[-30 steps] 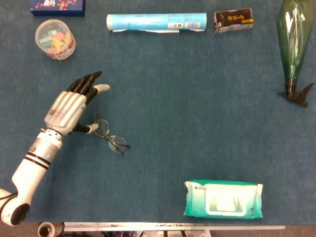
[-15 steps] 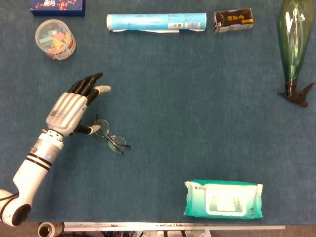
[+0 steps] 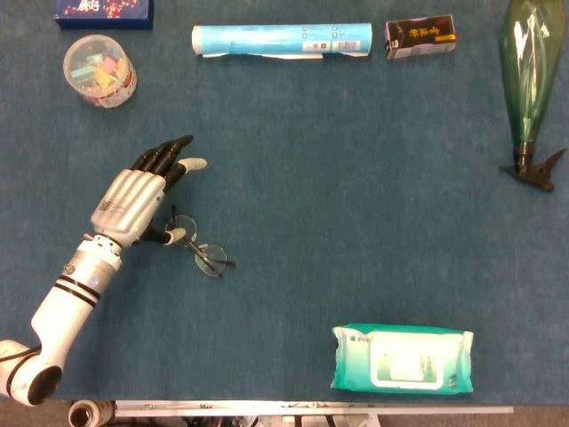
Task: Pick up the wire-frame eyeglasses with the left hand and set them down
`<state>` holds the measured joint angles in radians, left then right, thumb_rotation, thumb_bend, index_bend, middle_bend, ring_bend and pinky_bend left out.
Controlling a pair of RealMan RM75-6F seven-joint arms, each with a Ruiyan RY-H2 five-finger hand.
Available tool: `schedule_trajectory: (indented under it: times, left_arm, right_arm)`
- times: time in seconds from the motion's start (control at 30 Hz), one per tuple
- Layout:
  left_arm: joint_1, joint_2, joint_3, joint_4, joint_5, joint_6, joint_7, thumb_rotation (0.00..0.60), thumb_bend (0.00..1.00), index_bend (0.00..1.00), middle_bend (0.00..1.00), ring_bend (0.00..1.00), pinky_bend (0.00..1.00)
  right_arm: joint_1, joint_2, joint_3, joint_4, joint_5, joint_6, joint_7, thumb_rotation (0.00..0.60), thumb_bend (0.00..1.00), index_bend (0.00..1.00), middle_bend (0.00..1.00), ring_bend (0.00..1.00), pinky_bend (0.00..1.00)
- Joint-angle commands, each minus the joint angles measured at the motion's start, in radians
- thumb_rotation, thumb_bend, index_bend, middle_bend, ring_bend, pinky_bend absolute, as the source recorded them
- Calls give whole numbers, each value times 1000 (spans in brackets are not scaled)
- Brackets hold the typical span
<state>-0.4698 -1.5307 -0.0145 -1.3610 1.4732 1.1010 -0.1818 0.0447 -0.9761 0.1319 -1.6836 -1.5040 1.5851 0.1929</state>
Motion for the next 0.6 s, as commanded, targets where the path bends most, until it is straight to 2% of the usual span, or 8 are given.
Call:
schedule_trajectory:
  times: [0.03,0.6]
  left_arm:
    - [0,-2,1,5,-2,-3,-3,600,4,173,0,0,90]
    - [7,-22,14,46,2,-13,-48,600,4,173,0,0,89]
  right_arm:
    - [0,1,0,0,0,0,0,600,507,644,474,293,429]
    - [-1,0,-1,-1,-2,3,-4,600,506,644,474,293,429]
